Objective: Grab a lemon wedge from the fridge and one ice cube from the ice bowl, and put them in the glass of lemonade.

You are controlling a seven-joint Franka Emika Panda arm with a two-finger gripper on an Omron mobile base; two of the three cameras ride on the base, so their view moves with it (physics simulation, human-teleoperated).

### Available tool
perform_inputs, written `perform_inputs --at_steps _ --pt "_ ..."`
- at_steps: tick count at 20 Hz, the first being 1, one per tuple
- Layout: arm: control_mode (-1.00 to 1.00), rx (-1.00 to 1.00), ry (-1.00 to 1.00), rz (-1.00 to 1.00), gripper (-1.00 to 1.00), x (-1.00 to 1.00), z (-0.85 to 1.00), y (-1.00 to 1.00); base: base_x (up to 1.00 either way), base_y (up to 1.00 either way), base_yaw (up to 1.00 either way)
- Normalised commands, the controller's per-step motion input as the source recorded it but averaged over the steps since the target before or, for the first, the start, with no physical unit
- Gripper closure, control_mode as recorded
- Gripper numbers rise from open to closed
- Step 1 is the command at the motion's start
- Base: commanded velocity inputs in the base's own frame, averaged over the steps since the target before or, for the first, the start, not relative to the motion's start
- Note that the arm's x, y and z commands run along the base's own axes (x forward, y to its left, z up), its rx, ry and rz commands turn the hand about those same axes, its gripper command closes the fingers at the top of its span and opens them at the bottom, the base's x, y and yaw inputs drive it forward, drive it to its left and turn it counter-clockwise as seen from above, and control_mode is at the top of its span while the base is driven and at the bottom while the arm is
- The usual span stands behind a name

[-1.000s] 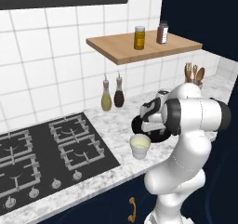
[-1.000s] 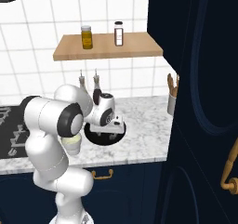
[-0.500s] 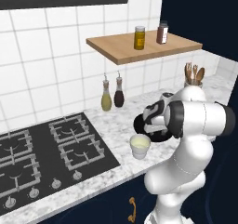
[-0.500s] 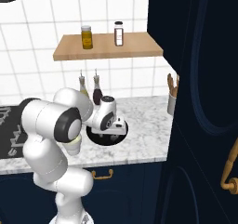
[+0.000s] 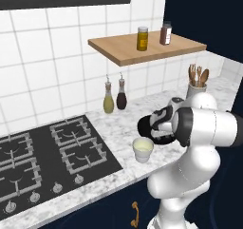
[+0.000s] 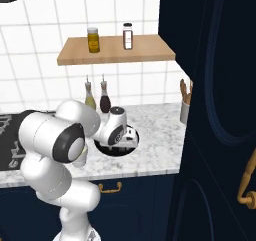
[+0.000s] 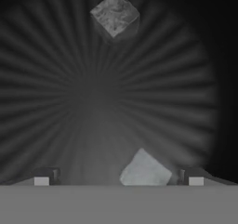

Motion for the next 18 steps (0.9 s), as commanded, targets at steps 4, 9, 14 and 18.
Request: perform_inputs --at_steps 4,9,14,18 --pt "-1.0 0.0 0.0 0.0 -1.0 0.04 -0.1 0.0 0.0 0.0 0.0" --pt "-1.0 0.0 0.0 0.0 -1.0 0.0 -0.12 0.0 0.0 0.0 0.0" --pt "-1.0 0.0 0.0 0.0 -1.0 0.0 -0.39 0.17 0.0 0.0 0.0" --pt "-1.0 0.0 0.0 0.02 -1.0 -0.04 -0.17 0.42 0.0 0.0 0.0"
